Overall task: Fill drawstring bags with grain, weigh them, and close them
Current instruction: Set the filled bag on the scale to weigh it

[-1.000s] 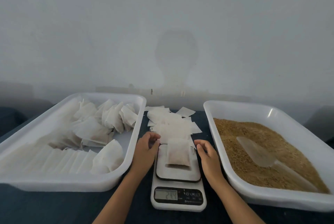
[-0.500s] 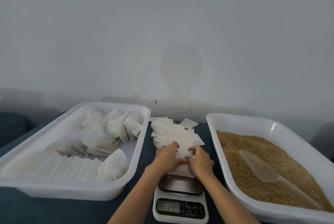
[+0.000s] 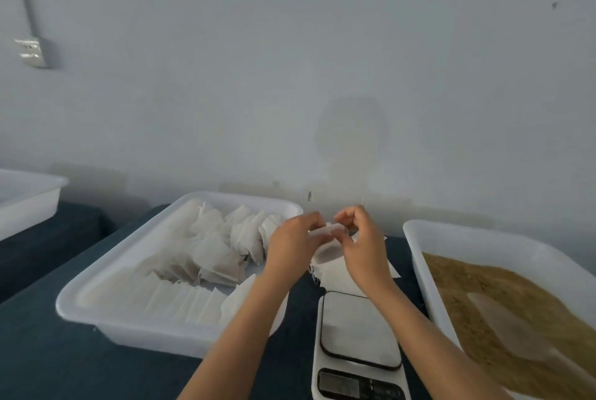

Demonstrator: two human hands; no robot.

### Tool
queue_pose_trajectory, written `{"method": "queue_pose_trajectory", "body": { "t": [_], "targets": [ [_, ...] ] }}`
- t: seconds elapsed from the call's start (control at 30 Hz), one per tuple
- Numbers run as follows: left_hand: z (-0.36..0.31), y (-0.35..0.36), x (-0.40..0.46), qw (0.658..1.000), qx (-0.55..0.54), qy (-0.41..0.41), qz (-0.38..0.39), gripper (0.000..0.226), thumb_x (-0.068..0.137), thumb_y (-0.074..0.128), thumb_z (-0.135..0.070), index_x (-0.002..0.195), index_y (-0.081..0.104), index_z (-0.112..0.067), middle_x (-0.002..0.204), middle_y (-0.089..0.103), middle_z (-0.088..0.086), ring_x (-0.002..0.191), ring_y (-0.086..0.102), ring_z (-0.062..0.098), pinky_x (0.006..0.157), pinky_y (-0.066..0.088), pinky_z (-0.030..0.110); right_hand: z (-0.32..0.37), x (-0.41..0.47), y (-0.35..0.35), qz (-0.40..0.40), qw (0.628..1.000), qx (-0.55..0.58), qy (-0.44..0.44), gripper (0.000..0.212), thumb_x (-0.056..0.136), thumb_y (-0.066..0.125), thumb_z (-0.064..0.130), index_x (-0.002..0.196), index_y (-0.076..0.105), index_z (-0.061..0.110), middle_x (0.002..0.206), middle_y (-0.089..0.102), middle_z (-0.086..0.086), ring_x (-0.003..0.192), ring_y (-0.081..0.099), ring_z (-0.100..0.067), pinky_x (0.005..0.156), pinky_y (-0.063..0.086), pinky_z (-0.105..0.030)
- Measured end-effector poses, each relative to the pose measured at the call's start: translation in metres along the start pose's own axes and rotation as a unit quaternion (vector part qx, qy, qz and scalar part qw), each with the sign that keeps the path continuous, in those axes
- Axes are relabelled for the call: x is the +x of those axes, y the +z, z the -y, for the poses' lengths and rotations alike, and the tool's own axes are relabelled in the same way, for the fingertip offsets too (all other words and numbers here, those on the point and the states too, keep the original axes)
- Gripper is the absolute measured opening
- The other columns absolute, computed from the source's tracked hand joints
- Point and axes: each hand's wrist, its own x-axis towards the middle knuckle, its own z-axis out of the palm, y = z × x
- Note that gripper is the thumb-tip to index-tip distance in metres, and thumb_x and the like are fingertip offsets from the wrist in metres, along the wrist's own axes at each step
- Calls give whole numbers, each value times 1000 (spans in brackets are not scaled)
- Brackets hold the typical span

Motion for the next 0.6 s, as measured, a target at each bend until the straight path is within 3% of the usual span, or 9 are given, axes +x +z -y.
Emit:
{"method": "queue_pose_trajectory", "body": {
  "t": [0.13,0.23,0.33,0.43,0.53,0.6],
  "targets": [
    [24,-54,10,998,63,-17,-14,17,85,63,-28,75,50,-22,66,54,-4,65,47,18,57,33,31,31,16,41,28,999,33,-21,13,90,57,3,97,53,13,91,59,9,84,56,-3,74,42,-12],
    [61,-89,8,992,91,-80,-29,18,84,65,-28,75,50,-24,64,53,-4,65,46,19,57,31,30,41,14,84,60,996,67,18,15,92,52,4,97,50,18,93,57,10,85,56,-7,75,45,-14],
    [104,-117,4,981,117,-153,-1,16,87,62,-27,82,49,-22,71,55,1,70,50,25,59,33,30,45,10,131,156,981,80,86,17,93,47,3,96,49,20,90,57,13,90,57,-10,80,47,-21],
    [146,-136,1,961,176,-211,33,15,91,57,-23,103,53,-14,91,62,14,85,56,31,67,36,34,47,6,176,267,954,46,130,22,90,40,1,101,53,16,102,66,-2,101,59,-21,92,46,-34],
    [173,-145,-3,946,172,-258,89,18,93,52,-14,111,50,-11,103,60,14,83,53,30,73,46,41,48,1,210,324,936,25,134,30,88,38,0,108,58,10,113,65,-10,107,57,-25,98,45,-37],
    [187,-147,-5,935,177,-286,113,23,94,52,-17,116,49,-11,105,58,16,91,56,33,69,47,36,47,-3,227,363,921,14,137,32,87,39,2,110,61,8,117,63,-12,107,57,-26,97,45,-35]
  ]
}}
